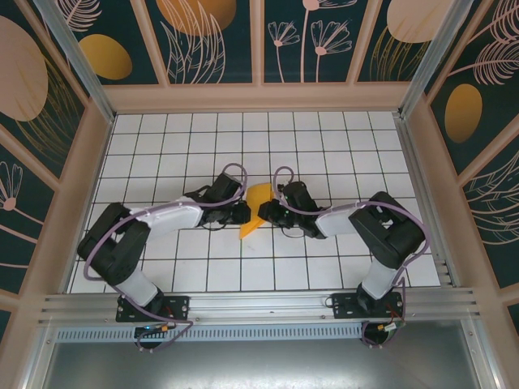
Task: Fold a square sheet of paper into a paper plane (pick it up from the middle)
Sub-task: Fourth fold the wing at the center of the table.
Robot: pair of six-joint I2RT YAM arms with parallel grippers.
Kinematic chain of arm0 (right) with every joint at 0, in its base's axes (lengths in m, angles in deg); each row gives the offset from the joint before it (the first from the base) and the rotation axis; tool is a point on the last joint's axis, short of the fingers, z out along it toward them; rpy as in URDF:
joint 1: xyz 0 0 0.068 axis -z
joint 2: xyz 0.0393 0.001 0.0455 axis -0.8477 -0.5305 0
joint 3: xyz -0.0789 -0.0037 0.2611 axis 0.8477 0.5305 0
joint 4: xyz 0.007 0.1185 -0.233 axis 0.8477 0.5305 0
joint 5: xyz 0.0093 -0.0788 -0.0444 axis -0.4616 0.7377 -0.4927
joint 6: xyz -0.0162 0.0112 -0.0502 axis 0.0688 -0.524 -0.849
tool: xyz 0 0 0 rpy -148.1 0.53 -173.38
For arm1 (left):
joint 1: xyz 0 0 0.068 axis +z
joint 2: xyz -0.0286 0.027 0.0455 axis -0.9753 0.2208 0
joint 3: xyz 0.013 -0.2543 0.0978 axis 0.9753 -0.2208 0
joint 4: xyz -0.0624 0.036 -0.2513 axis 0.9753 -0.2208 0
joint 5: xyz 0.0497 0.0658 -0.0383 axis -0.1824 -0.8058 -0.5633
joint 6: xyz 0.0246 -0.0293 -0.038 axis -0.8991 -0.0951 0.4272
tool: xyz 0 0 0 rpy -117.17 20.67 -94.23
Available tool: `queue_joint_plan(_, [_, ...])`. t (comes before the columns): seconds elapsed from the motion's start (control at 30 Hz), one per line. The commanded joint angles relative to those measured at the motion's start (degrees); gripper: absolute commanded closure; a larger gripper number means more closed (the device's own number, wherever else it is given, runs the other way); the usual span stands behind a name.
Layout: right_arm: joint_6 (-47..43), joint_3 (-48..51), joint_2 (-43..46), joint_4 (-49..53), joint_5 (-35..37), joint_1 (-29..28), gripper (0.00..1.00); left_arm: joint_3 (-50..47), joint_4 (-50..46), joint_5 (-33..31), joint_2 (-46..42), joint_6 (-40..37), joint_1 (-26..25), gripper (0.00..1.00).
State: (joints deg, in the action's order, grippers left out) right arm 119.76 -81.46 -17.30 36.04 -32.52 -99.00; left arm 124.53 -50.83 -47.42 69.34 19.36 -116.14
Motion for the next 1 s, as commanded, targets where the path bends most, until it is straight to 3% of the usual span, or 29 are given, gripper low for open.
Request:
queue_joint_plan(0.0, [2.32,0.38,-0.96,-2.85,0.09,-1.04,0.83,-3.34,3.29,0.12,-5.27,0.14,0.34,0.76])
queue_joint_plan(0.13, [7.41,-0.02,-1.34,-4.64,3.63,-3.35,0.89,-7.67,4.99,-0.84,-10.67,0.16,0.39,0.69])
queue_joint_plan(0.3, [15.82,0.82,-0.75,-5.49,11.54,-6.75,0.89,-11.98,6.25,-1.77,-14.77,0.1,-0.24,0.62])
queue_joint_plan(0.47, [17.76,-0.22,-0.7,-4.62,13.32,-8.02,0.86,-12.42,4.24,-6.13,-15.03,-0.29,-3.4,0.59])
queue_joint_plan(0.7, [14.8,-1.41,-0.44,-2.62,9.48,-6.06,0.74,-10.91,1.92,-11.67,-13.04,-0.02,-5.01,0.58])
queue_joint_plan(0.97, [10.64,-2.63,0.08,-2.18,2.84,-2.88,0.75,-9.5,2.16,-11.97,-12.09,-1.33,-7.57,0.57])
